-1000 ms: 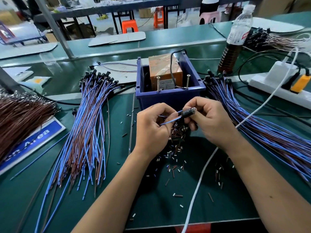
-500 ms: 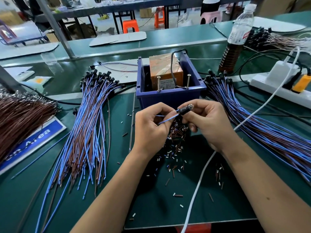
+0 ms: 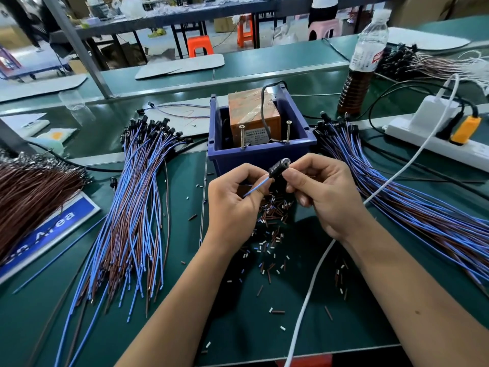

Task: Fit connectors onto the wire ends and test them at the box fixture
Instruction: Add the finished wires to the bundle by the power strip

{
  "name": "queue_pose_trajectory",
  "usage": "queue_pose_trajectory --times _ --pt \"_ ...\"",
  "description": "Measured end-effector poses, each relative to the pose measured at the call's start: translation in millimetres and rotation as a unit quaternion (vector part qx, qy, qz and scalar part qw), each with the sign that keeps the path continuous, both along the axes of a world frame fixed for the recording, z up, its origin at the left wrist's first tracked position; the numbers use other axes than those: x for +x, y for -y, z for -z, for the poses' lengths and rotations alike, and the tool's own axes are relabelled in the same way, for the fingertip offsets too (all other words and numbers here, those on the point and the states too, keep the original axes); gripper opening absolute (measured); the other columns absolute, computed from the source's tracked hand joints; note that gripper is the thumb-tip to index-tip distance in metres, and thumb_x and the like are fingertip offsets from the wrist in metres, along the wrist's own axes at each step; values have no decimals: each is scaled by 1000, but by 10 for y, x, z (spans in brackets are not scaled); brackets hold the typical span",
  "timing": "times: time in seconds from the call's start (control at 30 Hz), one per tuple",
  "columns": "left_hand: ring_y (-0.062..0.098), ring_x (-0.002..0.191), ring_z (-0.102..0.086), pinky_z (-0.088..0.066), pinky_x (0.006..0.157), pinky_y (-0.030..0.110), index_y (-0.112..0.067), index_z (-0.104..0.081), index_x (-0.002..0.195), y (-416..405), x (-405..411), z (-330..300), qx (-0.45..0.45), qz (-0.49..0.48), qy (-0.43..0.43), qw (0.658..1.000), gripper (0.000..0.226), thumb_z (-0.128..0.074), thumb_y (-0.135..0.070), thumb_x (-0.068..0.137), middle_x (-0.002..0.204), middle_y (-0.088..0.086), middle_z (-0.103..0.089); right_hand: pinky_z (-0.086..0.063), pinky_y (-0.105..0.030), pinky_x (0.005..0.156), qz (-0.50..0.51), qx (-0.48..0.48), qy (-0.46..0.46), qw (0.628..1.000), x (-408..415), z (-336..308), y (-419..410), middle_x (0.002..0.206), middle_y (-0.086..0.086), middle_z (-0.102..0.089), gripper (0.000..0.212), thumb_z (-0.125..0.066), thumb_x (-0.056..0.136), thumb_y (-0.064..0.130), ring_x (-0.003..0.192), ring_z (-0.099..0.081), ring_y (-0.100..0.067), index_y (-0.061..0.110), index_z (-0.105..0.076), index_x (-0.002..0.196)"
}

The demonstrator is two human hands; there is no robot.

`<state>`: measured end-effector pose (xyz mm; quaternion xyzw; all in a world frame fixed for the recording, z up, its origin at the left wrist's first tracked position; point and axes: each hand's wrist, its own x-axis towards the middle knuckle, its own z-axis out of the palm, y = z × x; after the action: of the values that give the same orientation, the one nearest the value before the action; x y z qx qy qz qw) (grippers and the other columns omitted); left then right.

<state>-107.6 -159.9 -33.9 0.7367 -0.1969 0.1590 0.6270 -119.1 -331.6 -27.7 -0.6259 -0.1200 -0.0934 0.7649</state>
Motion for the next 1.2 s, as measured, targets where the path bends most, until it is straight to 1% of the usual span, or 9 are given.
queue_pose_trajectory --times 0.13,0.27,0.4,0.5,0.57,0.7,0.87,1.03,1.2 --pt "19 66 -58 -50 63 46 -8 -71 81 3 1 -6 0 0 4 1000 14 -71 -14 93 71 7 -66 -40 -17 46 -6 3 0 1000 2 -8 13 65 -4 -66 11 -77 88 17 52 -51 -13 24 -77 79" --pt "29 64 -58 -48 59 47 -10 -71 80 -8 0 -10 2 4 14 1000 14 -71 -15 93 68 6 -65 -41 -17 46 -12 9 4 1000 -7 -12 17 65 -4 -66 7 -78 86 22 52 -52 -12 25 -77 80" --pt "32 63 -57 -48 57 45 -9 -72 80 -7 0 -17 18 16 13 1000 14 -72 -15 93 68 7 -66 -40 -16 46 -18 8 10 1000 5 7 39 66 -4 -66 6 -80 84 25 51 -52 -9 22 -77 80" --pt "14 61 -52 -43 58 31 -8 -70 77 -78 32 -17 3 -4 0 1000 15 -71 -15 91 65 5 -63 -38 -15 45 17 63 -3 998 44 -6 137 66 -4 -64 17 -87 78 33 46 -47 -8 20 -75 79" --pt "9 62 -52 -42 60 25 -8 -70 77 -156 79 -19 -24 -26 -14 999 16 -69 -16 90 63 2 -62 -36 -17 44 47 76 -14 996 67 -19 231 66 -2 -63 19 -84 77 36 45 -45 -8 20 -75 80" --pt "2 50 -47 -35 54 13 -15 -73 77 -163 103 -18 -59 -9 -45 997 17 -67 -16 92 59 -8 -60 -37 -21 43 20 -8 -5 1000 40 39 129 71 -6 -66 11 -79 90 27 46 -48 -14 16 -77 91" --pt "1 50 -45 -35 54 11 -19 -73 77 -123 91 18 -55 32 -55 996 16 -67 -23 91 59 -9 -58 -40 -21 41 -13 -26 17 999 -24 49 -35 77 -10 -71 13 -76 92 15 47 -53 -13 13 -78 104" --pt "2 50 -44 -34 53 12 -19 -73 77 -98 71 27 -47 42 -59 996 18 -67 -32 88 59 -9 -57 -38 -22 40 18 -19 26 999 -24 42 -40 73 -8 -71 12 -79 88 26 45 -53 -15 16 -79 95" --pt "0 52 -46 -36 54 11 -24 -72 76 -77 70 30 -53 33 -49 997 18 -68 -22 93 61 -11 -59 -38 -20 38 6 8 14 1000 -14 58 -67 72 -7 -71 5 -80 88 21 44 -52 -12 18 -80 93"
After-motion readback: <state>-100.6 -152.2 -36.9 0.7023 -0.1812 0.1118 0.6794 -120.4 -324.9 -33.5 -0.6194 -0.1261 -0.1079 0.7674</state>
